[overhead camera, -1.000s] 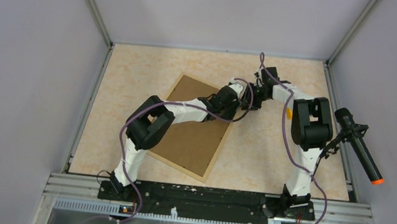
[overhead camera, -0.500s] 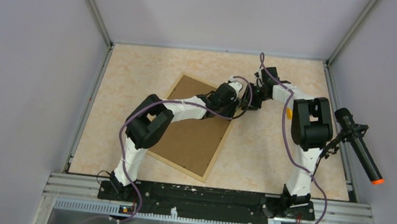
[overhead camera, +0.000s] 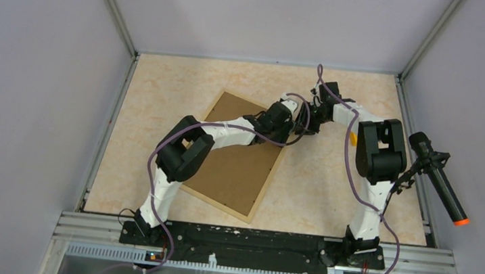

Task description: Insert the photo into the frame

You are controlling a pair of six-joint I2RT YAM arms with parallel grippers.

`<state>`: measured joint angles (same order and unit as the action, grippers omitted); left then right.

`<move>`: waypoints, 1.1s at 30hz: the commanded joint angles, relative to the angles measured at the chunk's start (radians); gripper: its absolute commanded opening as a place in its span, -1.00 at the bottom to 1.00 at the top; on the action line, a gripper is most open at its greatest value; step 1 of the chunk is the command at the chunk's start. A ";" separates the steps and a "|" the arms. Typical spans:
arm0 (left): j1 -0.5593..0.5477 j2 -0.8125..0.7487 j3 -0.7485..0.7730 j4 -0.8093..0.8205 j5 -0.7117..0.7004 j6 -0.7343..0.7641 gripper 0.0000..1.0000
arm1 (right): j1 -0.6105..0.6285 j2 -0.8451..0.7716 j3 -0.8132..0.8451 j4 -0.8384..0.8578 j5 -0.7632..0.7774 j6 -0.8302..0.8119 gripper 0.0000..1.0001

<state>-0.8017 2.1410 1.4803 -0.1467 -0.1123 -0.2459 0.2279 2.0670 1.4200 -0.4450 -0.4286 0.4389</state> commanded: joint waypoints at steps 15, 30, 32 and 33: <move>-0.029 0.243 -0.074 -0.286 0.020 -0.098 0.29 | 0.030 0.056 -0.046 -0.037 0.026 -0.022 -0.36; -0.060 0.245 -0.136 -0.334 -0.096 -0.096 0.30 | 0.053 0.054 -0.036 -0.036 0.066 0.018 -0.40; -0.060 0.235 -0.142 -0.333 -0.093 -0.080 0.32 | 0.053 0.051 -0.036 -0.035 0.063 0.018 -0.41; -0.061 0.234 -0.141 -0.337 -0.093 -0.074 0.32 | 0.054 0.051 -0.035 -0.034 0.061 0.020 -0.40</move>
<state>-0.8577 2.1769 1.4929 -0.1402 -0.3225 -0.3145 0.2329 2.0663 1.4204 -0.4488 -0.4015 0.4648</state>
